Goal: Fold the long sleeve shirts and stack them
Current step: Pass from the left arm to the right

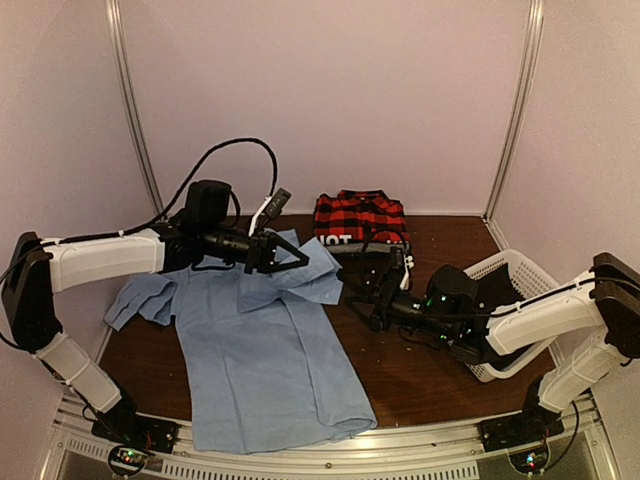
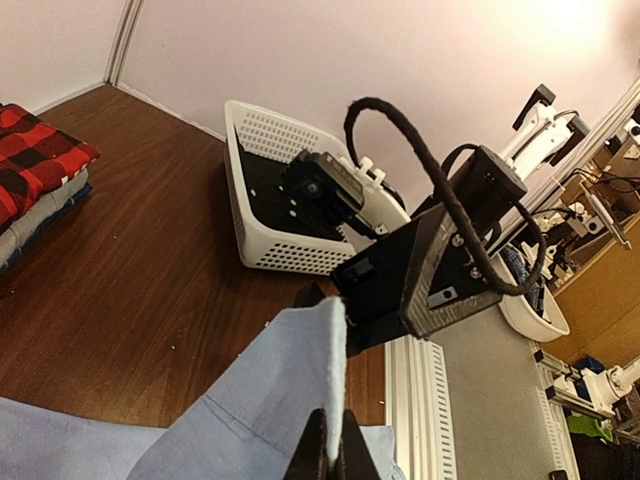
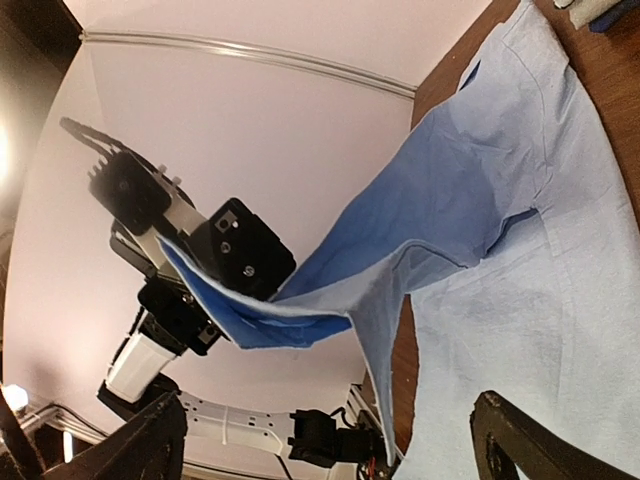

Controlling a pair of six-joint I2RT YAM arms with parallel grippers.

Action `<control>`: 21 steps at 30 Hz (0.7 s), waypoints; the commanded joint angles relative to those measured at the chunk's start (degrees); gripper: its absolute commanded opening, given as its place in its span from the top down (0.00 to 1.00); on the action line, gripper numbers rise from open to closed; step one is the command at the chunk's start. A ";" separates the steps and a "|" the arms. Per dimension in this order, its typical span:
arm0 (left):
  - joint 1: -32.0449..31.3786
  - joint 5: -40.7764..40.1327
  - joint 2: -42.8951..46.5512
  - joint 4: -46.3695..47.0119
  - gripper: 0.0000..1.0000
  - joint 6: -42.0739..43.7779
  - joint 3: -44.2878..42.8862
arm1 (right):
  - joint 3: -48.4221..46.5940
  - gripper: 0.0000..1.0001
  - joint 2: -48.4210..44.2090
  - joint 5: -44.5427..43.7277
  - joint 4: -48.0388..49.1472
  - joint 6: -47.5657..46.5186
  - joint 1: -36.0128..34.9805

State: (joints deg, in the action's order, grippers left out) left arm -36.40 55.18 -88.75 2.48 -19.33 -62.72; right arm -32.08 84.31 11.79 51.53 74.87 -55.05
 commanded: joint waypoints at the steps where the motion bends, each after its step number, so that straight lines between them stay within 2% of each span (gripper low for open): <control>1: -1.56 -3.11 -0.04 6.78 1.00 -1.00 2.20 | 1.66 0.00 2.08 -4.33 11.15 9.06 0.65; 7: -2.31 -3.03 -1.71 6.47 1.00 -0.01 2.62 | 0.64 0.00 4.41 -4.00 11.74 7.95 0.66; 11: -2.40 -3.34 -2.41 4.85 1.00 1.28 2.27 | 1.01 0.00 5.99 -1.85 15.52 8.62 0.73; 13: -2.36 -2.96 -2.66 2.86 1.00 2.71 1.33 | 1.17 0.00 5.35 -1.11 14.04 6.43 0.72; 16: -2.37 -1.21 -3.31 -1.99 1.00 5.98 -1.59 | 1.39 0.00 1.81 -1.77 5.81 -1.44 1.32; 19: -2.36 1.26 -3.96 -7.32 1.00 8.61 -3.18 | -2.08 0.00 -1.63 -4.06 -9.96 -14.71 1.70; 21: -2.36 1.71 -4.26 -9.79 1.00 10.02 -4.09 | -4.39 0.00 -3.01 -5.09 -17.16 -22.71 1.65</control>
State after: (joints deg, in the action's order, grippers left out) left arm -38.63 53.84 -92.14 -1.78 -14.28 -63.68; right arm -32.05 85.23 9.04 51.22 70.15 -53.84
